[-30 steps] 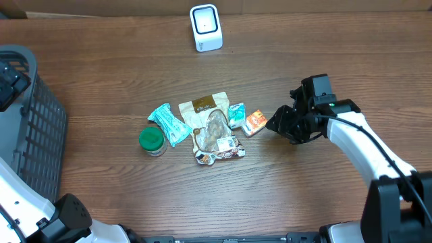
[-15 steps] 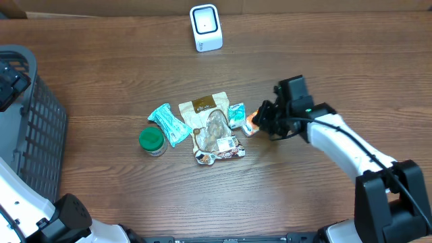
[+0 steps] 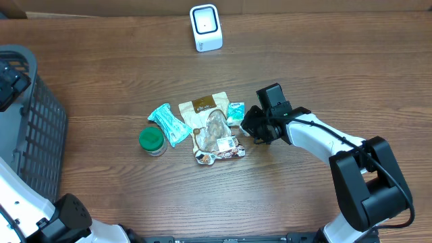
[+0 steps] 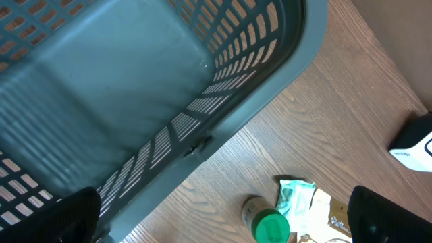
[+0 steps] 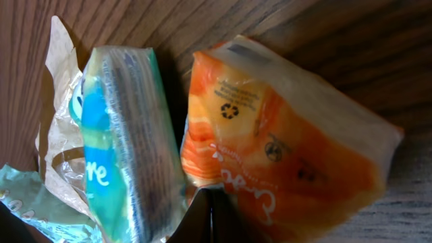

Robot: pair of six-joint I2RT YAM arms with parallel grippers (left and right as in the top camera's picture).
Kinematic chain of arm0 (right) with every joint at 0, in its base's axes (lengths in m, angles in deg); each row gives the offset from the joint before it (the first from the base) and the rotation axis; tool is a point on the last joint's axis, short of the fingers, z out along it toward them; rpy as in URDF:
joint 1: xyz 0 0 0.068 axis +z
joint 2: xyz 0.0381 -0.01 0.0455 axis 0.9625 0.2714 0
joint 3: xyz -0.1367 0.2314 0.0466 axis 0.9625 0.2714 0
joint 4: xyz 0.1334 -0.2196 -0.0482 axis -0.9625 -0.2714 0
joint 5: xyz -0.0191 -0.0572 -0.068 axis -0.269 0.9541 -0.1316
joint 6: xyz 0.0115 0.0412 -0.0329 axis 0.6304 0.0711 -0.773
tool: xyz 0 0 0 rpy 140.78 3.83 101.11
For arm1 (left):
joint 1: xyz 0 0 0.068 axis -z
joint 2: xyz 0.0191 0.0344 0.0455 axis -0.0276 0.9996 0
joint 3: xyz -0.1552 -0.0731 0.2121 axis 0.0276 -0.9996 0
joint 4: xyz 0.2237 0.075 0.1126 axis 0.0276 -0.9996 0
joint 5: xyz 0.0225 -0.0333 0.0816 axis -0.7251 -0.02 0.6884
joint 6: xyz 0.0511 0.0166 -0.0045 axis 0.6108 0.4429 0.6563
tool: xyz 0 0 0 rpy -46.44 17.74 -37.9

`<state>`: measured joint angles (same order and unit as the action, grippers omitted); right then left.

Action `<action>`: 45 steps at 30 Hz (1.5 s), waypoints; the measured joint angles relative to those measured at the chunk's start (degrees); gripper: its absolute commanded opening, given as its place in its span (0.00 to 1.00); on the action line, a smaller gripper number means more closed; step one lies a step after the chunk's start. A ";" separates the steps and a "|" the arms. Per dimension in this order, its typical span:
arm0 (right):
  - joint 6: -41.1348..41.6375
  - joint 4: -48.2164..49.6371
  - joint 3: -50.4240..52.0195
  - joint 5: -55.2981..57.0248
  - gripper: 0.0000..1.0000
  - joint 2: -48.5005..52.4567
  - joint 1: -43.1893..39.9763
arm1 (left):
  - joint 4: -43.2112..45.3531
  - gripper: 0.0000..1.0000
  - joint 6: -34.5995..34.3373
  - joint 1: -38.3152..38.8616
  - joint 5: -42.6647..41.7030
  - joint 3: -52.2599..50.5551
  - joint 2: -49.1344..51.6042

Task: Scan the item barcode
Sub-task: 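Reach the right gripper toward the orange box and grasp it, then lift the orange box with the right gripper and turn it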

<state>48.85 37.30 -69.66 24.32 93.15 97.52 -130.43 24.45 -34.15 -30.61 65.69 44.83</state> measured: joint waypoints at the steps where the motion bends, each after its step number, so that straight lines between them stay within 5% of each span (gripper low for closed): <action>1: 0.02 -0.15 0.00 -0.13 0.07 0.02 0.00 | -0.02 1.00 0.00 0.00 0.00 0.00 0.00; 9: -7.65 -10.19 -3.48 -2.14 0.24 0.13 -1.16 | 0.02 1.00 -0.02 0.00 0.00 0.00 0.00; 19: -38.36 -31.76 -17.00 -0.59 0.52 1.31 -6.40 | 0.00 1.00 0.00 0.00 0.00 0.00 0.00; 22: -43.76 -32.37 -17.88 -0.26 0.49 1.31 -7.61 | 0.00 1.00 -0.02 0.00 0.00 0.00 0.02; 25: -45.81 -31.30 -17.88 -2.32 0.23 1.31 -8.37 | 0.00 0.99 0.00 0.00 0.00 0.00 0.00; 28: -43.06 -26.58 -17.79 -4.59 0.04 1.31 -7.82 | 0.00 1.00 0.00 0.00 0.02 0.00 0.02; 38: -20.20 -22.86 -15.45 1.20 0.04 1.44 -0.68 | 0.00 1.00 0.00 0.00 0.00 0.00 0.00; 45: -11.43 -23.54 -10.56 6.21 0.04 2.01 -0.37 | 0.00 1.00 -0.02 0.00 0.00 0.00 0.02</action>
<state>37.42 13.76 -80.22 30.53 95.16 97.15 -130.43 24.43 -34.15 -30.61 65.69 44.85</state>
